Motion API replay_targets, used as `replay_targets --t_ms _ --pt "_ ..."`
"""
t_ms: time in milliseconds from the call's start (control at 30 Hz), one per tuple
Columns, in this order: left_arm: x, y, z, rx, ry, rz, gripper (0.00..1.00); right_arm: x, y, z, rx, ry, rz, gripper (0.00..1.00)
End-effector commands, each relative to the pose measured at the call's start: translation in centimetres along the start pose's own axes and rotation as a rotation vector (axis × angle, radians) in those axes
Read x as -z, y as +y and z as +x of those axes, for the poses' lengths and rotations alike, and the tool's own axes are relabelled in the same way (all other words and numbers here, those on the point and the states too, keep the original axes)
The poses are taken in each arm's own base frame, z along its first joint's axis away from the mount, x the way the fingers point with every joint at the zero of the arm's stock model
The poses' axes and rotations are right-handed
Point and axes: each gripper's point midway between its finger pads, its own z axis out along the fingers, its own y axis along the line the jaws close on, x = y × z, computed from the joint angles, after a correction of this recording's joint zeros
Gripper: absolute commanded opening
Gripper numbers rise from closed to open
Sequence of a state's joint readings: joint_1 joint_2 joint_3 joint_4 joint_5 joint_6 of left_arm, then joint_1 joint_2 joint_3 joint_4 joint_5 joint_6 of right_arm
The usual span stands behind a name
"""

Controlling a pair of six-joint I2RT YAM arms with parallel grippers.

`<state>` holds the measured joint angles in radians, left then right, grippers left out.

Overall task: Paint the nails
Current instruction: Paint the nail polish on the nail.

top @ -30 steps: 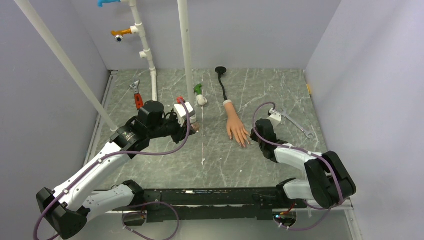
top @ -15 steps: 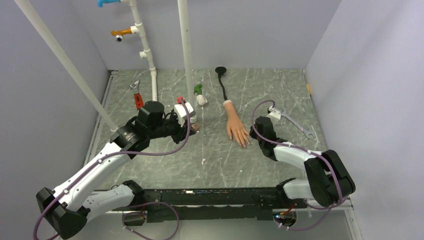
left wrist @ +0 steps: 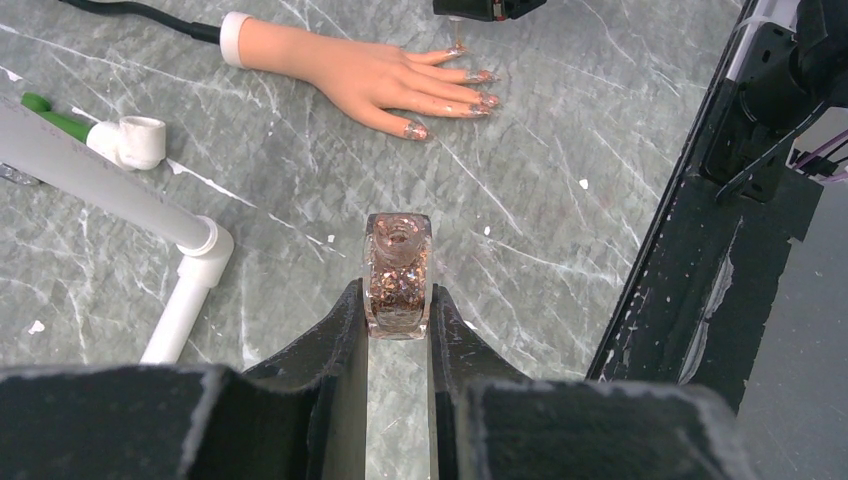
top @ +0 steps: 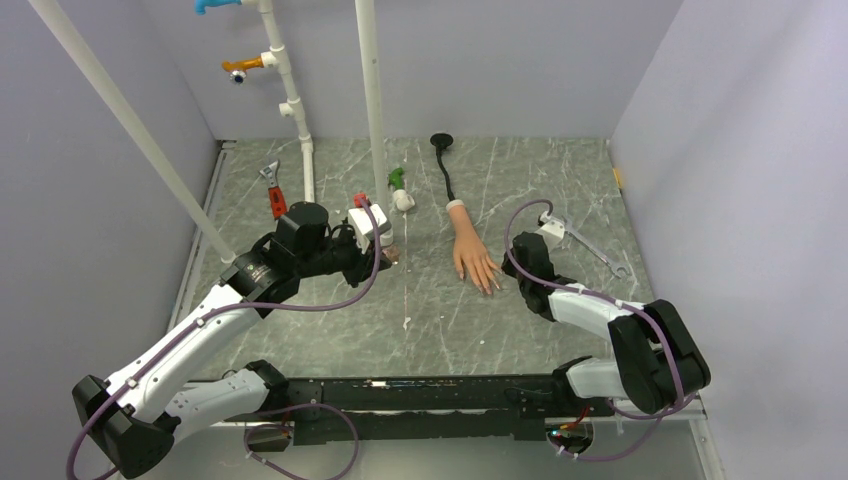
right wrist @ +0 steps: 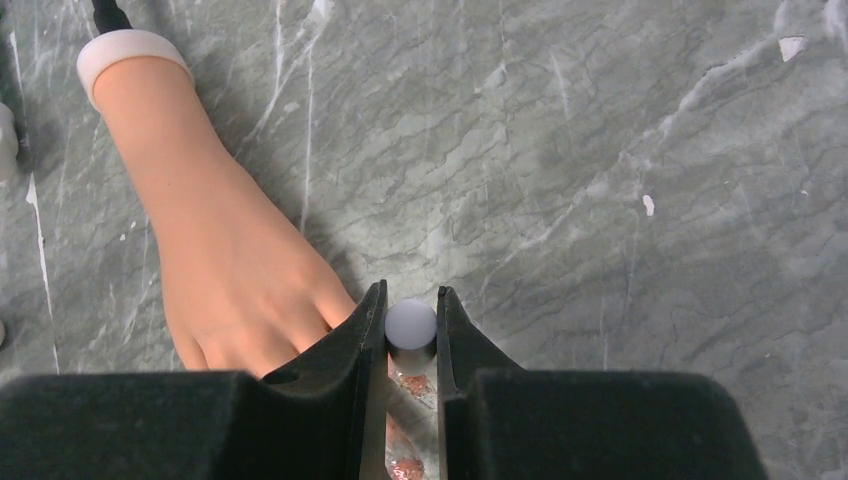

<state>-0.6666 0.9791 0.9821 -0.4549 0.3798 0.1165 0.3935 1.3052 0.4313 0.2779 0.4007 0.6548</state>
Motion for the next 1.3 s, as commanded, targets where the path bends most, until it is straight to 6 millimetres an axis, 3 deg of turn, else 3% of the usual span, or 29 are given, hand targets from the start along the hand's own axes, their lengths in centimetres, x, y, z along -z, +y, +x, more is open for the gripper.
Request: replay_targets --t_ms 0,733,1267 --pt "1.0 -0.1 -2.8 -0.044 -0.074 -0.011 0.00 0.1 -0.1 -1.1 -0.016 -0.037 0.005 0.00" --pt "1.2 -0.1 -2.9 -0.052 -0.077 -0.018 0.00 1.3 -0.8 1.2 0.009 0.035 -0.031 0.00" --pt "1.2 -0.3 -3.0 -0.053 -0.079 -0.013 0.00 2.3 -1.2 0.1 0.009 -0.018 -0.033 0.00"
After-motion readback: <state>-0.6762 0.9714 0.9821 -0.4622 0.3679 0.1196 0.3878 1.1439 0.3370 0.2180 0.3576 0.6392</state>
